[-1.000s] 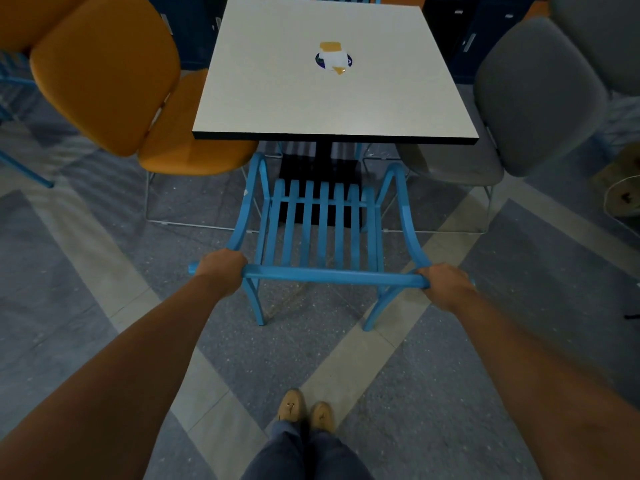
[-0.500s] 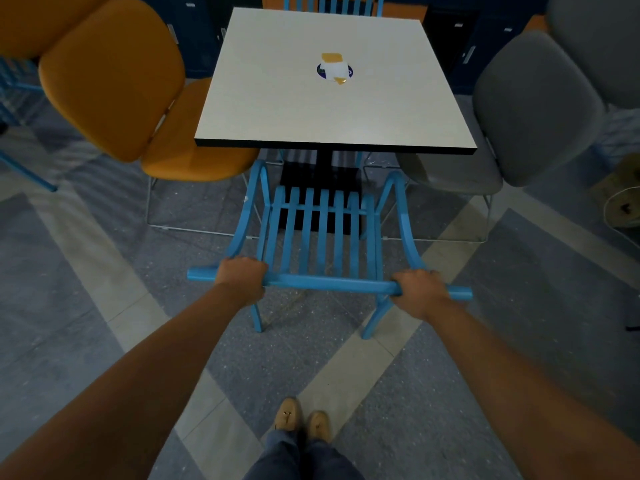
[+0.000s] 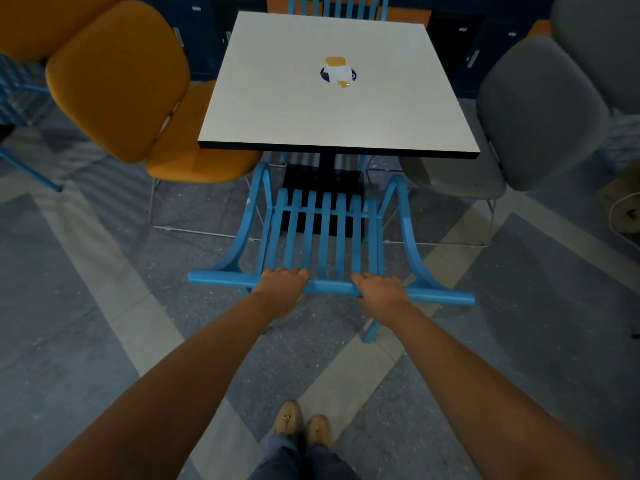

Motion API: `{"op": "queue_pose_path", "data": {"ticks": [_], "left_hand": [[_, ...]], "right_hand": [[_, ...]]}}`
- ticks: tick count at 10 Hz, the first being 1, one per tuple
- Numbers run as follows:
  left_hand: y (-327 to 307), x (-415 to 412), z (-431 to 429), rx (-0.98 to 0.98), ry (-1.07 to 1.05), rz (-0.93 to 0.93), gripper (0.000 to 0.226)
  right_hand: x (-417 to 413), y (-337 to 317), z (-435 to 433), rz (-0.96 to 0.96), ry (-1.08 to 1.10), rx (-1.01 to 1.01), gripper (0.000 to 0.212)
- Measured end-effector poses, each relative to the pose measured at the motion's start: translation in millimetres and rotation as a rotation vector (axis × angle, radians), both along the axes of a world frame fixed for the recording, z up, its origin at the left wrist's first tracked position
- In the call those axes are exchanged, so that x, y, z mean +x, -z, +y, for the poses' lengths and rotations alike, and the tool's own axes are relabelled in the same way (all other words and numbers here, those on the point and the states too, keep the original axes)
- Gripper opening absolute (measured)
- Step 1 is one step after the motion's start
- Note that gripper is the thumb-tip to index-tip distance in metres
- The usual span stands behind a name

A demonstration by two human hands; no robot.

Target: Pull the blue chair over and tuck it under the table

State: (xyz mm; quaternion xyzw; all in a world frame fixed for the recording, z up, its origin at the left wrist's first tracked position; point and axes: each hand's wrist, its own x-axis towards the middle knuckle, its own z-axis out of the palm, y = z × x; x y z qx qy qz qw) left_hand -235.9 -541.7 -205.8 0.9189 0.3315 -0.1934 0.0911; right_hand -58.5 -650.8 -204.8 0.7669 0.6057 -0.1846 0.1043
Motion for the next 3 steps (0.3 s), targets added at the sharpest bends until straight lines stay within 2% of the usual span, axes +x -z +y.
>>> {"op": "queue_pose_path", "data": {"ticks": [2, 3], "left_hand": [[-5.0, -1.0, 1.6, -0.056, -0.003, -0.007, 0.037], [-8.0, 0.3, 8.8, -0.199, -0.063, -0.063, 0.068]], "right_hand": [[0.9, -3.1, -2.5, 0.031, 0.007, 0.018, 0.031], [4.0, -10.6, -1.1, 0.249, 0.134, -0.003, 0.073]]}}
